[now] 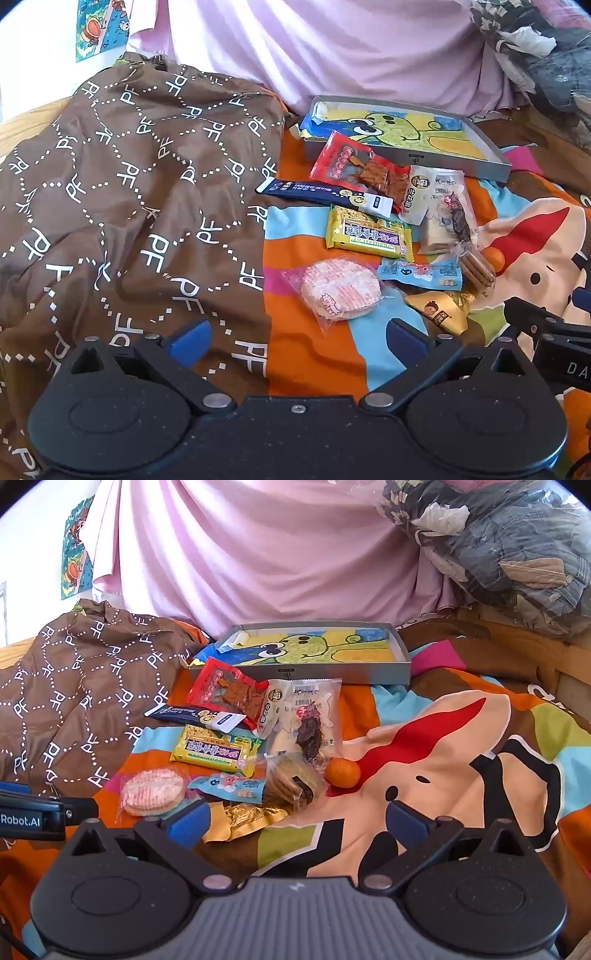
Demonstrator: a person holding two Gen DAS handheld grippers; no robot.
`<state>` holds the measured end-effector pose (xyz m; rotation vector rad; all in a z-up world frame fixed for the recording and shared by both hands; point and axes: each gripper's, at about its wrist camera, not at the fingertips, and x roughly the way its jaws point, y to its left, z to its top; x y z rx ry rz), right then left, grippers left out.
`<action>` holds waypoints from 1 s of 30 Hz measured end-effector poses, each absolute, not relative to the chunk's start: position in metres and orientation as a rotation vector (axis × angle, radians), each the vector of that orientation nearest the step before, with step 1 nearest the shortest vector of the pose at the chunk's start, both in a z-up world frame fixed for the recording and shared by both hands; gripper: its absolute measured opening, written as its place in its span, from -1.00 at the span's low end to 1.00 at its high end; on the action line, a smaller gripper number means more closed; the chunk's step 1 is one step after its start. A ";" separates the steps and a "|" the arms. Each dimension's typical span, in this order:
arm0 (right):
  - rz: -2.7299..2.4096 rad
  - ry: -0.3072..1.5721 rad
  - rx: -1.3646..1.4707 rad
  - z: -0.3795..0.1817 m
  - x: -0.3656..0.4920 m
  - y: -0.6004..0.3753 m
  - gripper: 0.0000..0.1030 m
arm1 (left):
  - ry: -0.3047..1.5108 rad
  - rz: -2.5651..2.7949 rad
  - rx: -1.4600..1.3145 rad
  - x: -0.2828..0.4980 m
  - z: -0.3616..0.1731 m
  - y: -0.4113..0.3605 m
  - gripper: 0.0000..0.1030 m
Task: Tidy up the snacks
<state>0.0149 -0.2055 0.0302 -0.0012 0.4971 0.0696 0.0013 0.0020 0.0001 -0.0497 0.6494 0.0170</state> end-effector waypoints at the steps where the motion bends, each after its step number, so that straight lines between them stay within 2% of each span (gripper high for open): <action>1: 0.068 0.494 -0.004 0.031 0.015 -0.205 1.00 | 0.648 0.019 -0.047 0.001 0.000 0.001 0.96; 30: 0.066 0.498 -0.008 0.030 0.016 -0.205 1.00 | 0.658 0.020 -0.056 0.001 -0.003 0.002 0.96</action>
